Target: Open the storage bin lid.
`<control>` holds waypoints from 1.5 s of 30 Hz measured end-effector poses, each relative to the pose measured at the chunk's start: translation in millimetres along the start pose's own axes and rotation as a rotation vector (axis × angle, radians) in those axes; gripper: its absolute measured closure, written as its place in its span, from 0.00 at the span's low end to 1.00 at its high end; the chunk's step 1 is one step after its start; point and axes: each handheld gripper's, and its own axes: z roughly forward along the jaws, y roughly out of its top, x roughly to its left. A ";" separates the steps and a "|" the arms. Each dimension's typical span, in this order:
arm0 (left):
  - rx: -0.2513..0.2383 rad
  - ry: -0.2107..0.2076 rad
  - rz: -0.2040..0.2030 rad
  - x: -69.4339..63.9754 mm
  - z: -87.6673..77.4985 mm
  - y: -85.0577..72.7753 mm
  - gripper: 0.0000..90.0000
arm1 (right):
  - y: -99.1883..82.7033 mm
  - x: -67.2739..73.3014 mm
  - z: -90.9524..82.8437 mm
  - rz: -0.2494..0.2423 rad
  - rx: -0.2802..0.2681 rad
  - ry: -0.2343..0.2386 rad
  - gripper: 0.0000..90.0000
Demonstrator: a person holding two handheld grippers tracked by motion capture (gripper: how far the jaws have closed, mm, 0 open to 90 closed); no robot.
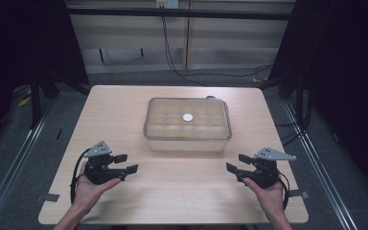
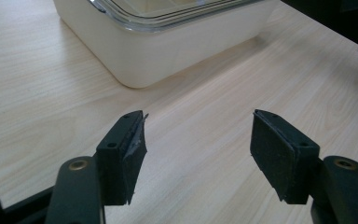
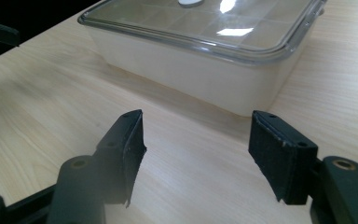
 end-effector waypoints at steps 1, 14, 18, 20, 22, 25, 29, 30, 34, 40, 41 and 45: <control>-0.004 -0.024 -0.001 1.1 0.2 1.8 0.42 | 2.7 -0.4 1.7 0.002 0.006 0.002 0.39; -0.004 0.038 0.027 11.1 10.2 25.4 0.45 | 29.9 -12.0 26.3 -0.001 0.022 0.002 0.33; -0.015 0.042 0.006 15.6 14.8 32.6 0.42 | 34.1 -15.8 29.6 0.004 0.030 0.003 0.32; -0.021 0.046 0.012 17.1 15.5 37.8 0.41 | 38.5 -17.8 30.1 0.001 0.024 0.010 0.31; -0.033 0.051 0.012 18.1 15.7 43.4 0.40 | 43.3 -19.9 30.4 0.003 0.013 0.014 0.31; -0.041 0.036 -0.001 21.0 17.0 51.5 0.40 | 50.0 -24.5 31.9 -0.004 0.012 0.008 0.31; -0.029 0.046 0.006 24.8 20.3 59.5 0.42 | 55.1 -31.5 36.3 0.004 0.014 0.004 0.32; -0.026 0.047 0.009 26.1 21.4 61.1 0.42 | 55.8 -33.1 37.6 0.008 0.013 0.006 0.32; -0.022 0.054 0.008 30.8 26.5 68.0 0.40 | 60.5 -36.5 41.4 0.019 0.018 0.005 0.32; 0.004 0.088 0.002 37.5 34.5 79.4 0.34 | 70.4 -43.8 45.0 0.016 0.042 -0.001 0.32; 0.004 0.088 0.002 37.5 34.5 79.4 0.34 | 72.1 -45.5 45.6 0.014 0.038 -0.002 0.31; 0.007 0.091 -0.002 42.6 37.8 87.0 0.34 | 79.4 -50.3 47.8 0.009 0.047 -0.003 0.32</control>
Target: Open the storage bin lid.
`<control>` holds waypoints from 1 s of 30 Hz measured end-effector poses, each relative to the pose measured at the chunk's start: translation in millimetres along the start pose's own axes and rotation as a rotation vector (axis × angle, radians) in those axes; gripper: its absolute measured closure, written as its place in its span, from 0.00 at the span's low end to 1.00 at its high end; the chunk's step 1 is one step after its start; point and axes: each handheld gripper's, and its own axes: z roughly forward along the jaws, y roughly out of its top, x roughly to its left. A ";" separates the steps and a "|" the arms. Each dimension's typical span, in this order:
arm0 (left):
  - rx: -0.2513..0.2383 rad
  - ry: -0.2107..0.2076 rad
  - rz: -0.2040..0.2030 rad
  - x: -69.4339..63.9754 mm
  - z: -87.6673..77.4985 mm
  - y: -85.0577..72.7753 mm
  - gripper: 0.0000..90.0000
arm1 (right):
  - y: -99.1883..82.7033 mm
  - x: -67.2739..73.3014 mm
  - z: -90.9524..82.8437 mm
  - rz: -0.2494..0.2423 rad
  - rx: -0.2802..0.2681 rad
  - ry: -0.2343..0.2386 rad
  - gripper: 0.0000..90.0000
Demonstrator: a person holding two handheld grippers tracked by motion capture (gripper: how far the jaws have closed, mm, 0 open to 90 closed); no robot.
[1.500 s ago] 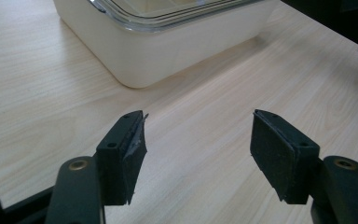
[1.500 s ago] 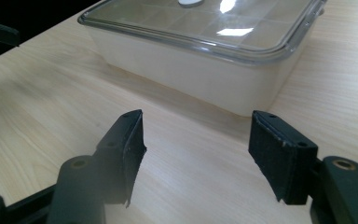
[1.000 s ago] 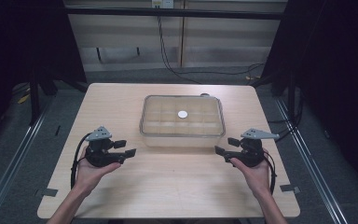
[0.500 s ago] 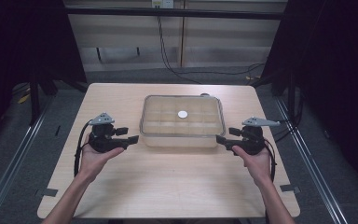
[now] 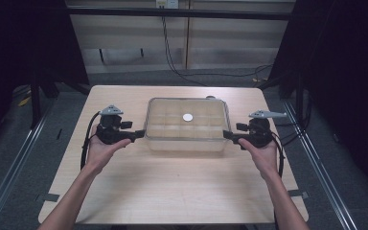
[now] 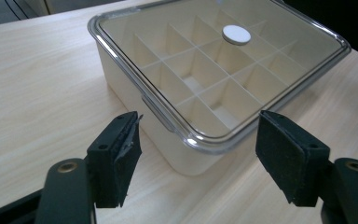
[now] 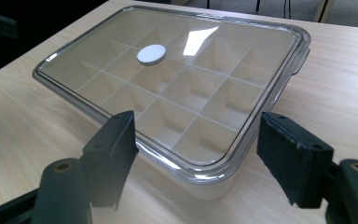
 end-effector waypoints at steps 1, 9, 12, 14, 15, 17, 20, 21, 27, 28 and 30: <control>-0.003 0.000 0.001 1.5 0.8 1.4 0.33 | 2.0 -0.4 0.8 0.000 0.006 -0.005 0.32; 0.016 0.008 -0.007 7.3 14.8 11.0 0.33 | 15.9 -7.3 10.9 -0.014 0.036 0.001 0.33; 0.017 0.011 -0.019 10.5 20.3 13.6 0.33 | 18.5 -12.7 15.6 -0.012 0.045 -0.005 0.33; 0.022 0.006 -0.025 13.2 23.5 14.9 0.33 | 19.9 -16.2 19.0 -0.009 0.056 -0.003 0.32; 0.023 0.008 -0.032 13.7 25.0 15.3 0.33 | 20.4 -17.8 20.5 -0.007 0.058 -0.006 0.31; 0.026 0.010 -0.028 14.9 26.9 16.4 0.33 | 21.5 -20.6 23.1 -0.003 0.059 -0.005 0.30; 0.031 0.017 -0.039 16.5 32.3 17.0 0.31 | 22.8 -23.8 27.5 0.001 0.071 -0.008 0.29; 0.042 0.013 -0.039 17.4 34.3 17.0 0.31 | 23.0 -25.0 29.6 0.004 0.080 -0.004 0.29; 0.046 0.001 -0.058 18.9 44.5 13.6 0.29 | 19.3 -30.9 42.8 0.017 0.112 -0.017 0.24; 0.052 0.000 -0.053 19.9 45.7 13.0 0.29 | 18.6 -32.2 44.8 0.020 0.117 -0.020 0.23; 0.052 0.000 -0.056 20.4 47.2 12.5 0.29 | 17.3 -33.5 48.4 0.026 0.125 -0.015 0.22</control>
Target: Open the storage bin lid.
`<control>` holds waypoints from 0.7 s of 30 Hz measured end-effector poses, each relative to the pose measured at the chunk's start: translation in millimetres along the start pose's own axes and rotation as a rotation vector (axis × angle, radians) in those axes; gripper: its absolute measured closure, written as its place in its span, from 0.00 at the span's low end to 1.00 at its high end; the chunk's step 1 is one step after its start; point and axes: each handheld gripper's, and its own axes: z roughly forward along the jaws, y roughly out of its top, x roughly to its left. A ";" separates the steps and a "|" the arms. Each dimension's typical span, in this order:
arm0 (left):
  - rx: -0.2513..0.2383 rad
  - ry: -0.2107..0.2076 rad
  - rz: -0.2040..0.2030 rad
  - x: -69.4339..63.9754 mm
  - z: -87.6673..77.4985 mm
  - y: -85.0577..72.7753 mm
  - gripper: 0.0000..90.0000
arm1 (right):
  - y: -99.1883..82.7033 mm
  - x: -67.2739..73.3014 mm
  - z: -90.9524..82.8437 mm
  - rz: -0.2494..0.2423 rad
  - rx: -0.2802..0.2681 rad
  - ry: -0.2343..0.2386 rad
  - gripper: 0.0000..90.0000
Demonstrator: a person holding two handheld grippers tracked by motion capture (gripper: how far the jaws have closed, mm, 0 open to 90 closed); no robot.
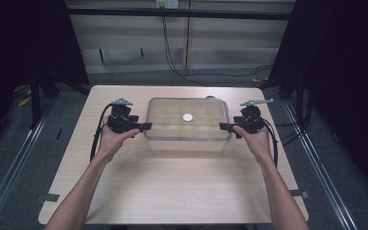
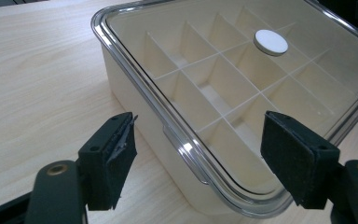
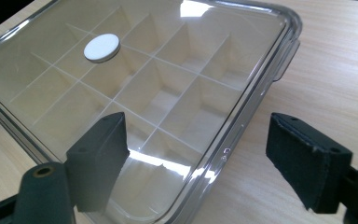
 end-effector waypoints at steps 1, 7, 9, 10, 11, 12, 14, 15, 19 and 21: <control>0.003 -0.005 -0.004 0.8 3.6 -0.8 0.29 | -0.3 -0.2 1.9 -0.002 0.002 0.001 0.21; 0.025 -0.017 -0.025 3.9 13.6 -4.4 0.28 | -1.9 -1.6 9.2 0.007 0.015 0.001 0.21; 0.028 -0.027 -0.031 4.2 14.5 -4.5 0.27 | -2.5 -1.9 11.1 0.012 0.020 0.000 0.21; 0.027 -0.046 -0.033 2.7 14.3 -4.0 0.27 | -2.5 -2.2 12.0 0.013 0.020 0.005 0.21; 0.024 -0.044 -0.025 0.3 13.9 -3.4 0.27 | -2.5 -2.1 12.8 0.017 0.017 0.010 0.21; 0.020 -0.032 -0.015 -2.4 13.7 -2.8 0.27 | -2.4 -1.8 13.7 0.016 0.012 0.011 0.21; 0.017 -0.040 -0.002 -3.6 14.1 -2.3 0.27 | -2.0 -0.5 15.2 0.019 0.001 0.028 0.21; 0.018 -0.029 -0.006 -3.2 14.7 -2.3 0.27 | -1.6 0.9 16.2 0.019 0.001 0.026 0.19; 0.039 -0.024 -0.020 1.4 18.4 -4.2 0.27 | 0.7 4.3 19.3 0.004 0.015 0.005 0.16; 0.041 -0.023 -0.021 1.6 20.5 -4.7 0.27 | 1.3 3.8 20.5 0.005 0.019 0.004 0.15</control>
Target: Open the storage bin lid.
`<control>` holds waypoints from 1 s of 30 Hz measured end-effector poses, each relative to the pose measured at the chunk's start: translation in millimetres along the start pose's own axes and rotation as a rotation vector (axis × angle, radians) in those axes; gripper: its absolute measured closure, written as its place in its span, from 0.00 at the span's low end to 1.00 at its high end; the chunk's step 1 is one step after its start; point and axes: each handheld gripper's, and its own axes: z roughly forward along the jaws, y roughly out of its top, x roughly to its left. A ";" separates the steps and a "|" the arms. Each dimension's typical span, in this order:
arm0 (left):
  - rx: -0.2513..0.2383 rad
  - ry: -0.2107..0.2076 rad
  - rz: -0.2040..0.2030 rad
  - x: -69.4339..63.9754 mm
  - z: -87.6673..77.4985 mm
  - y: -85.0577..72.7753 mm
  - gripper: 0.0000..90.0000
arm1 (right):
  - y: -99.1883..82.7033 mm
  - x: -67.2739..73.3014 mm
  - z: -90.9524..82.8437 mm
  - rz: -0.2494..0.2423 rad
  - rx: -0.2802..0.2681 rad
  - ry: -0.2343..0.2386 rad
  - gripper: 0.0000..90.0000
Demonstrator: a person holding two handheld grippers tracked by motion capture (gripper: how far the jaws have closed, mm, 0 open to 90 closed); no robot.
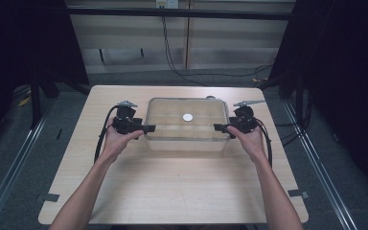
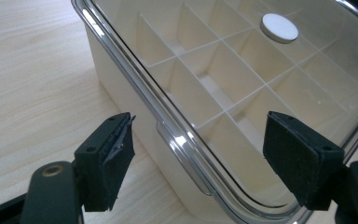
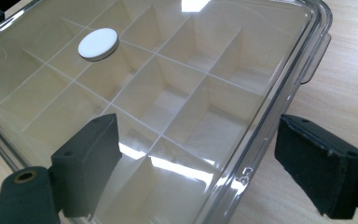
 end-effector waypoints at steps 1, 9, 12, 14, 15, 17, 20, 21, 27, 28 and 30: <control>-0.007 0.002 -0.005 -0.8 1.0 -0.1 0.27 | 0.4 -0.5 1.1 0.005 0.004 -0.004 0.15; 0.012 -0.006 -0.010 -0.5 6.0 1.9 0.25 | 0.4 -4.0 9.7 0.035 0.026 0.008 0.14; 0.017 -0.017 -0.015 -0.6 10.0 3.0 0.23 | 0.7 -3.1 13.0 0.039 0.027 0.009 0.11; 0.017 -0.028 -0.016 -0.2 12.7 4.1 0.22 | 1.3 -2.6 14.8 0.043 0.032 0.008 0.10; 0.024 -0.023 -0.014 -0.2 13.4 5.1 0.21 | 1.6 -2.3 15.4 0.048 0.033 0.009 0.10; 0.025 -0.031 -0.012 -1.0 15.8 6.8 0.20 | 2.0 -2.7 15.7 0.049 0.035 0.011 0.10; 0.035 -0.038 -0.018 -1.7 20.3 8.7 0.17 | 1.8 -2.5 16.2 0.054 0.034 0.011 0.10; 0.033 -0.039 -0.025 -2.0 21.6 8.7 0.17 | 1.6 -2.7 16.6 0.056 0.031 0.016 0.10; 0.042 -0.045 -0.031 -1.2 23.0 10.1 0.16 | 1.2 -2.1 17.6 0.065 0.029 0.017 0.09; 0.043 -0.041 -0.027 -1.6 23.4 10.6 0.15 | 0.8 -2.5 18.3 0.067 0.022 0.020 0.09; 0.041 -0.034 -0.025 -2.5 25.3 11.2 0.14 | 0.4 -3.8 20.4 0.077 0.016 0.032 0.09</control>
